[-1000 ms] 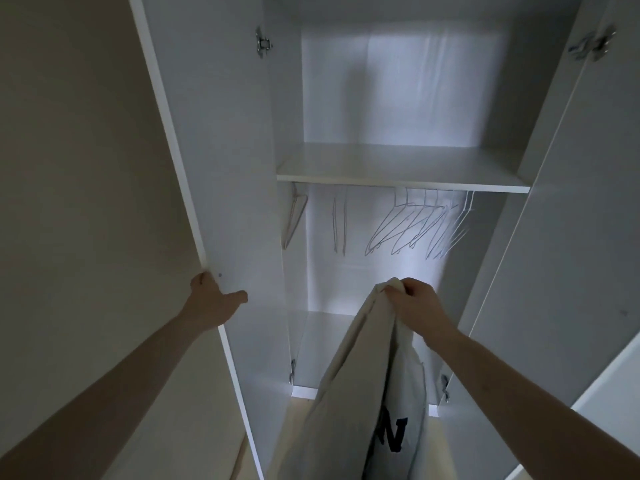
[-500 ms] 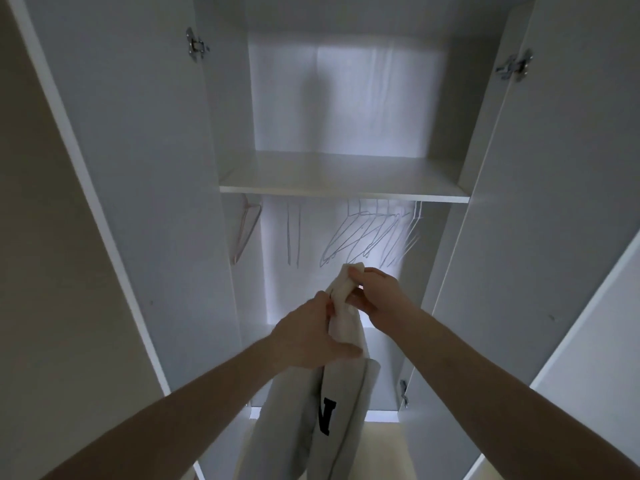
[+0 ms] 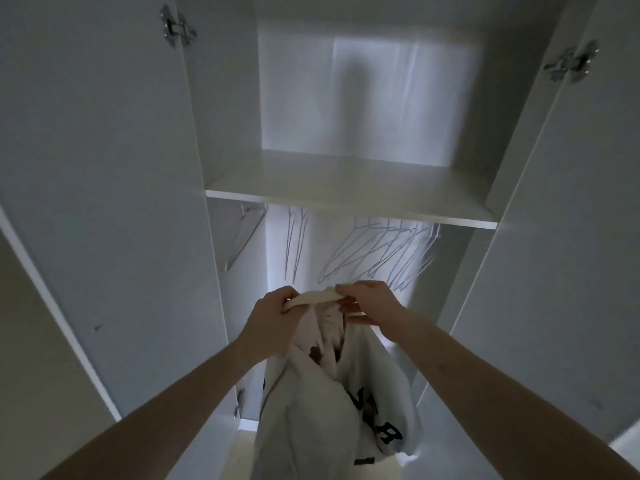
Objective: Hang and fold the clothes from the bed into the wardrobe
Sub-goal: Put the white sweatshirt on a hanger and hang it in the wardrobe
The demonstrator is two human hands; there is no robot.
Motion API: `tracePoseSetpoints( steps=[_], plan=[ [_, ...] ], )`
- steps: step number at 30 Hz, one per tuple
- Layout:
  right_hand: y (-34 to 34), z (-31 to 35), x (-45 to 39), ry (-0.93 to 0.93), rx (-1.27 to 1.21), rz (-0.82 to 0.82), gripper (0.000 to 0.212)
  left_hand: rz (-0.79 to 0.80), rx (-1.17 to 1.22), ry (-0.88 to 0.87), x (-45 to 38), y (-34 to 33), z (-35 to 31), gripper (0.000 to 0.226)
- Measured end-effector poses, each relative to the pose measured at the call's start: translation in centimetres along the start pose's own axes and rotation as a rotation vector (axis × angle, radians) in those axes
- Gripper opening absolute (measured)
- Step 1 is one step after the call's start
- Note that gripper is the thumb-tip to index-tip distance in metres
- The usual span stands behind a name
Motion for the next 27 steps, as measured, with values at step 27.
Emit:
tracePoseSetpoints(
  steps=[27],
  plan=[
    [-24.2,7.7,-27.8,0.098,0.452,0.297,0.066,-0.24,-0.144,0.297,-6.9,14.2,9.2,0.032]
  ],
)
Point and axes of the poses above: each hand's wrist, its own x-axis away from the middle knuckle, its own y-axis out of the back of the hand, z = x × y, the point moved 2 cm from there along -x, towards the middle knuckle, and after that the axes turned 15 degrees about x, right-handed, at the moved point
